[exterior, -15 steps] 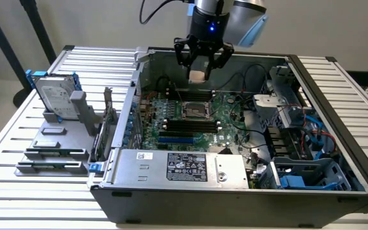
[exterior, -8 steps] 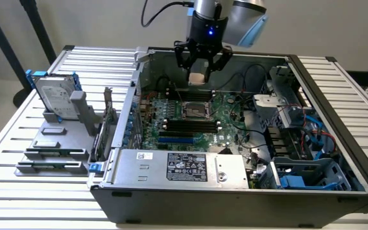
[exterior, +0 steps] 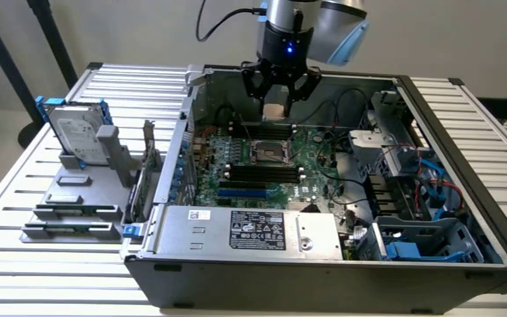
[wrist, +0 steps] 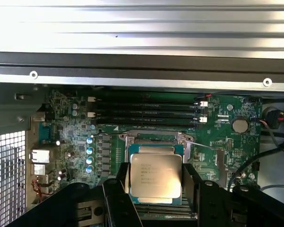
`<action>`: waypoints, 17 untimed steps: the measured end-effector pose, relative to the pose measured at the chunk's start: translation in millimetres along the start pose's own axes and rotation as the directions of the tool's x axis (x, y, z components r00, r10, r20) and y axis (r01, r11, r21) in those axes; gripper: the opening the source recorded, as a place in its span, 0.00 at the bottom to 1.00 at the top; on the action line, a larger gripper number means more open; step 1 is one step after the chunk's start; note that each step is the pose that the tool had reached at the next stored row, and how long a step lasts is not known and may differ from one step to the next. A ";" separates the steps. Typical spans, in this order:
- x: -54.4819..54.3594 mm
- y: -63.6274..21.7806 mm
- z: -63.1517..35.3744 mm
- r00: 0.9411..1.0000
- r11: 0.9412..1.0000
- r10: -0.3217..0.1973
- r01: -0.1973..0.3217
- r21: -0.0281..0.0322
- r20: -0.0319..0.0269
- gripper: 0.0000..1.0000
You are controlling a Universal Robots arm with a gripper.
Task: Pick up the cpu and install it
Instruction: 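Pick up the cpu and move it towards the insertion slot, then place the cpu into insertion slot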
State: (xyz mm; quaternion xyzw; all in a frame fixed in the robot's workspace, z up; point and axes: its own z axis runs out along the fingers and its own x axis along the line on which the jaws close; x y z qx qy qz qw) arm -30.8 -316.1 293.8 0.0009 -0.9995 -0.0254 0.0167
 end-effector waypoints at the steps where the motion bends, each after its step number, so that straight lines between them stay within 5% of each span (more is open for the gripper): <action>1: 0.0 0.0 0.2 1.000 1.000 0.001 -0.001 0.000 0.001 0.55; 17: 0.0 0.0 0.3 1.000 1.000 0.002 -0.002 0.000 0.001 0.55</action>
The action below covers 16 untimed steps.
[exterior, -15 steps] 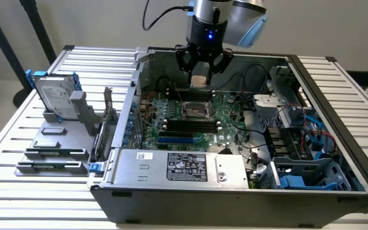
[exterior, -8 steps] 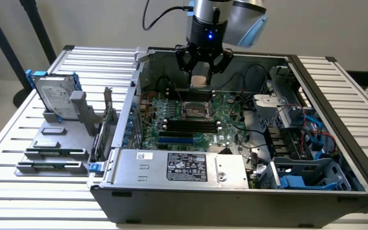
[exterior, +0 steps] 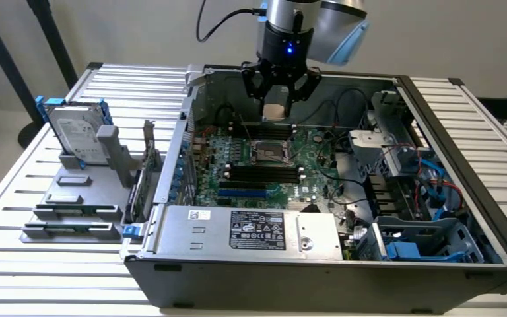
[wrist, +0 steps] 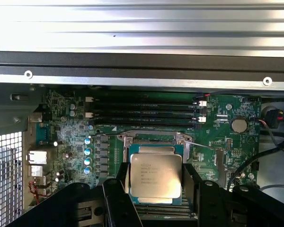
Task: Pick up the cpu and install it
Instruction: 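Place the cpu into insertion slot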
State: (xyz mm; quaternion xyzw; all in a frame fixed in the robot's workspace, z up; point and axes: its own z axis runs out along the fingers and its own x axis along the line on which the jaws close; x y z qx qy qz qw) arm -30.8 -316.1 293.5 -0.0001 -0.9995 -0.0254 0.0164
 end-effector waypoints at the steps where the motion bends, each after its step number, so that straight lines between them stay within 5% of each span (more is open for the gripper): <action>1: 0.0 0.0 0.0 1.000 1.000 0.000 0.000 0.000 0.000 0.55; 11: 6.3 -5.9 2.5 1.000 1.000 0.006 -0.006 0.000 0.000 0.55; 16: 6.1 -6.2 6.3 0.994 0.994 0.113 -0.113 -0.004 0.006 0.55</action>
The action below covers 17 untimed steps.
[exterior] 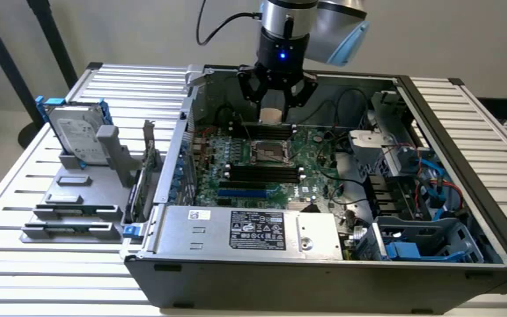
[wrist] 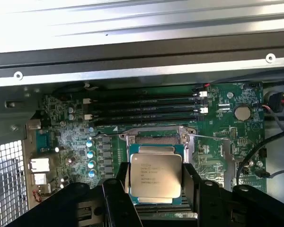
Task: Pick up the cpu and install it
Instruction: 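Place the cpu into insertion slot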
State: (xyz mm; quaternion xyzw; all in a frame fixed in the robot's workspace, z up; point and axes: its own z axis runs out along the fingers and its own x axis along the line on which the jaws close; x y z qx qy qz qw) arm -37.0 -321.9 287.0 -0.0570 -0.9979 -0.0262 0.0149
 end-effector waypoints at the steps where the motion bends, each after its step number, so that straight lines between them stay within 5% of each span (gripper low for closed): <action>1: 0.0 0.0 0.7 1.000 1.000 0.019 -0.019 -0.001 0.001 0.55; 9: -0.2 -0.3 6.3 0.987 0.987 0.163 -0.163 -0.006 0.008 0.55; 17: -0.4 -0.6 11.6 0.953 0.953 0.304 -0.304 -0.012 0.014 0.55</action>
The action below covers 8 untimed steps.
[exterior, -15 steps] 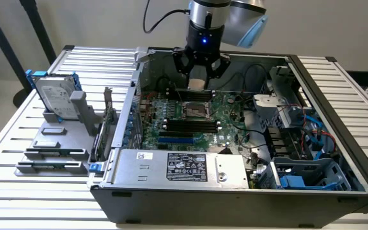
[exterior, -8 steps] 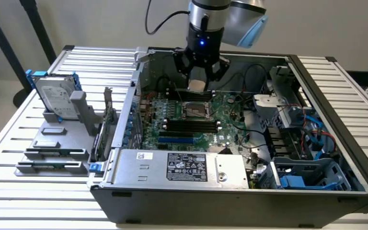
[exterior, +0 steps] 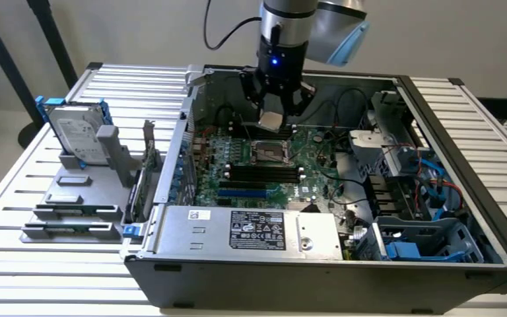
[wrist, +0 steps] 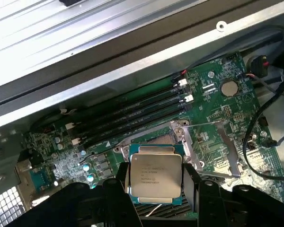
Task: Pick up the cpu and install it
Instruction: 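Place the cpu into insertion slot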
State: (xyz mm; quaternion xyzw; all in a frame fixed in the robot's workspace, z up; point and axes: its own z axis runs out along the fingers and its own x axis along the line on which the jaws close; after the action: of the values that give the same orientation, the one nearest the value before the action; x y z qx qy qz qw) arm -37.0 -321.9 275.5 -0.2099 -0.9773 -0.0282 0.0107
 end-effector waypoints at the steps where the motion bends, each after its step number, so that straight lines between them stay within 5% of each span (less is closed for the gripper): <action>1: 0.0 0.0 0.6 1.000 1.000 0.018 -0.018 -0.001 0.001 0.55; 8: -0.2 -0.3 5.4 0.989 0.989 0.145 -0.145 -0.005 0.007 0.55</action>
State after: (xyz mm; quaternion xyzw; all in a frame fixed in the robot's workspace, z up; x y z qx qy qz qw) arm -37.0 -321.9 270.1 -0.2804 -0.9594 -0.0289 0.0086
